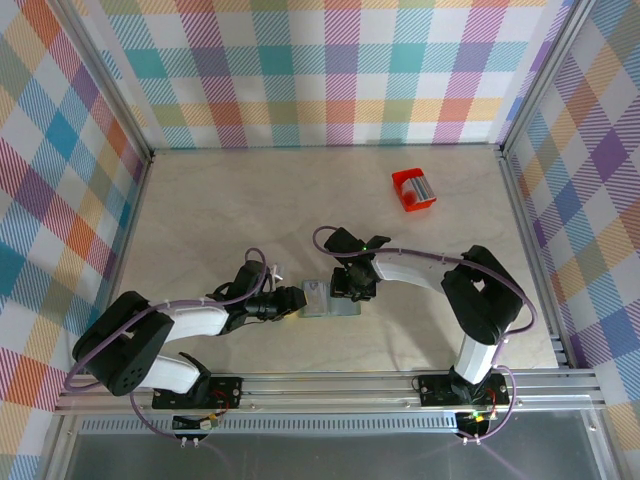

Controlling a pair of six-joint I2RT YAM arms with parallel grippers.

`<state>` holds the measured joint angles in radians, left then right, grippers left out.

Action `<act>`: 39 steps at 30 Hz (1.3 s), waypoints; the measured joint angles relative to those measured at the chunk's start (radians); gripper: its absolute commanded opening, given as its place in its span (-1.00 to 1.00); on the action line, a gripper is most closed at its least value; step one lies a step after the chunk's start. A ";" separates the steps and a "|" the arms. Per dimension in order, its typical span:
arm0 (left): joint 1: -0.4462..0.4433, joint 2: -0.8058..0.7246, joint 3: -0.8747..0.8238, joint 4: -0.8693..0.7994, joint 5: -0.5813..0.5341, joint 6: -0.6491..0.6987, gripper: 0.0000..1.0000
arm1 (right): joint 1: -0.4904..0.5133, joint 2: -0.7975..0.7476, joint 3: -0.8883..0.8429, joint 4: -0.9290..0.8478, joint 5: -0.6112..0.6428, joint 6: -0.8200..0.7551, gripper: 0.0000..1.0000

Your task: Put the credit cards into the card holder

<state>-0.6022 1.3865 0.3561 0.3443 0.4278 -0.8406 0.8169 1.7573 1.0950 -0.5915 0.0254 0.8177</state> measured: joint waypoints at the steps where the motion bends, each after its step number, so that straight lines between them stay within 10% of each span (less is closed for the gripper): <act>1: 0.000 0.000 0.000 0.000 0.000 0.000 -0.20 | -0.002 0.001 0.000 0.003 -0.003 0.000 -0.05; 39: 0.000 0.006 0.000 0.007 0.004 -0.001 -0.20 | -0.037 0.014 -0.053 0.239 -0.253 0.031 -0.16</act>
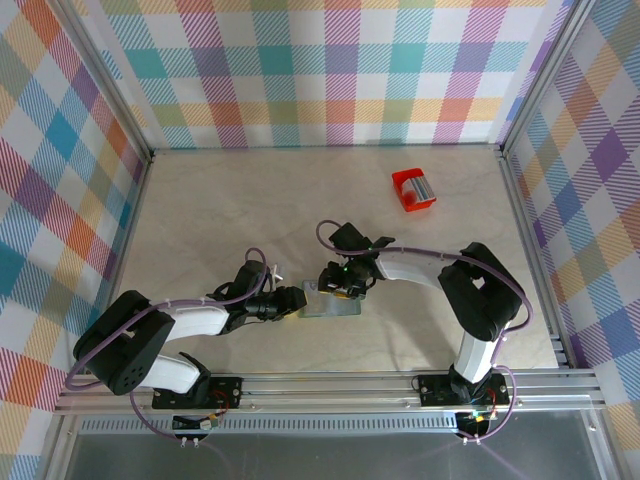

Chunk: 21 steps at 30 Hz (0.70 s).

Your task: Put the credit cards into the card holder

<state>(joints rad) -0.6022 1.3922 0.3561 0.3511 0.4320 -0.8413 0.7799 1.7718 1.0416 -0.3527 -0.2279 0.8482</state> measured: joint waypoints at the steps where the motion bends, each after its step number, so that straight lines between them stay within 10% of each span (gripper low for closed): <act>1: 0.000 0.000 0.000 0.000 0.000 0.000 -0.21 | 0.004 0.000 0.000 0.002 -0.002 0.000 -0.16; 21: 0.000 0.000 0.000 0.000 0.000 0.000 -0.22 | 0.027 -0.023 0.027 -0.011 0.006 -0.001 -0.19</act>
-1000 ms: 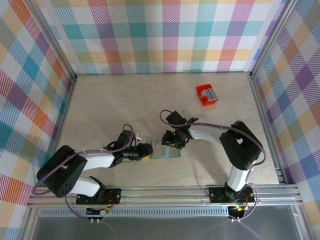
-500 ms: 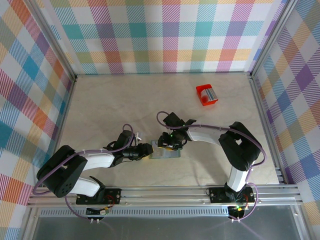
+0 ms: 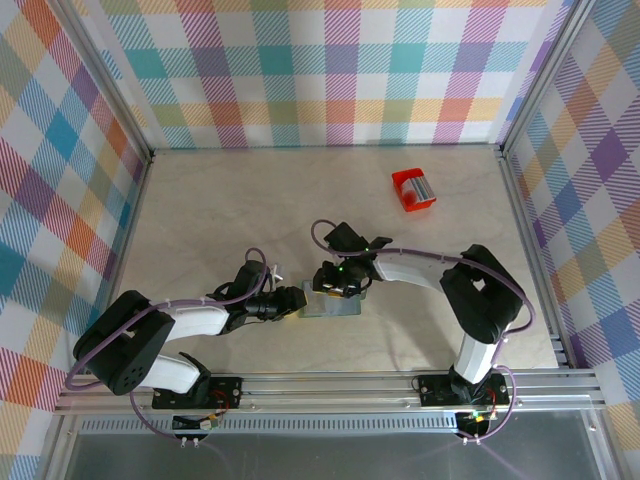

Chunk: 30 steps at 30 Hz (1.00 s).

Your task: Put the credit cards into the card holder

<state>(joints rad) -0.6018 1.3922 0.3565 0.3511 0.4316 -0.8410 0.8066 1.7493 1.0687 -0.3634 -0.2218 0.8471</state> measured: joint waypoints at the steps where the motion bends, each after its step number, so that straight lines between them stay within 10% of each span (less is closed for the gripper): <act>1: 0.000 0.000 0.000 0.000 0.000 0.000 -0.21 | 0.000 -0.017 0.002 -0.018 0.019 -0.003 -0.17; 30: 0.000 0.000 0.000 0.000 0.000 0.000 -0.22 | -0.013 0.004 0.039 -0.229 0.211 -0.067 0.08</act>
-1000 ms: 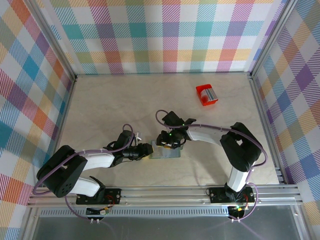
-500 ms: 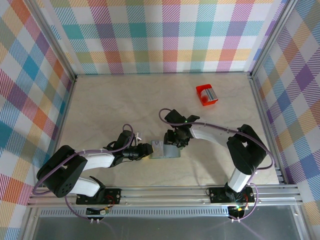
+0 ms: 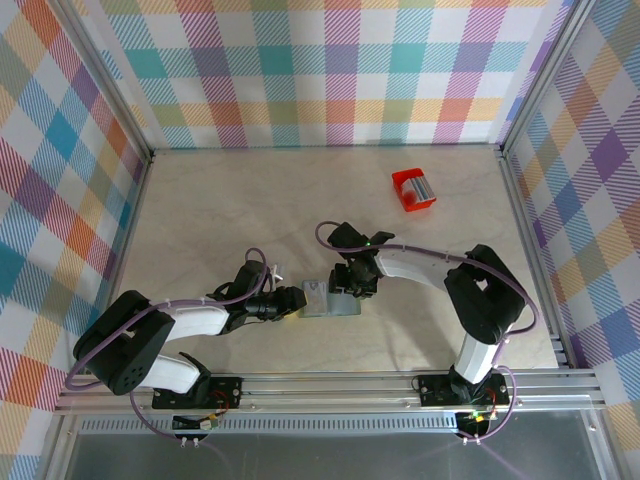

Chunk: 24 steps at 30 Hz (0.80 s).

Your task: Put the credit cards into the card holder

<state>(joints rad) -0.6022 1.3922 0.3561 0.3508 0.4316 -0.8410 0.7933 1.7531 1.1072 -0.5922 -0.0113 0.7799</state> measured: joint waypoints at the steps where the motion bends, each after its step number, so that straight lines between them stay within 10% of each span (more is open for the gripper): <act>1: 0.000 0.000 0.000 0.000 0.000 0.000 -0.22 | 0.000 0.003 0.000 0.000 0.000 -0.001 0.09; 24: 0.000 0.003 0.000 0.004 0.001 0.000 -0.22 | -0.001 0.029 0.005 0.052 -0.063 -0.011 0.05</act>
<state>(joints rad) -0.6018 1.3952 0.3561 0.3546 0.4324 -0.8413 0.7925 1.7817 1.1122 -0.5400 -0.0742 0.7685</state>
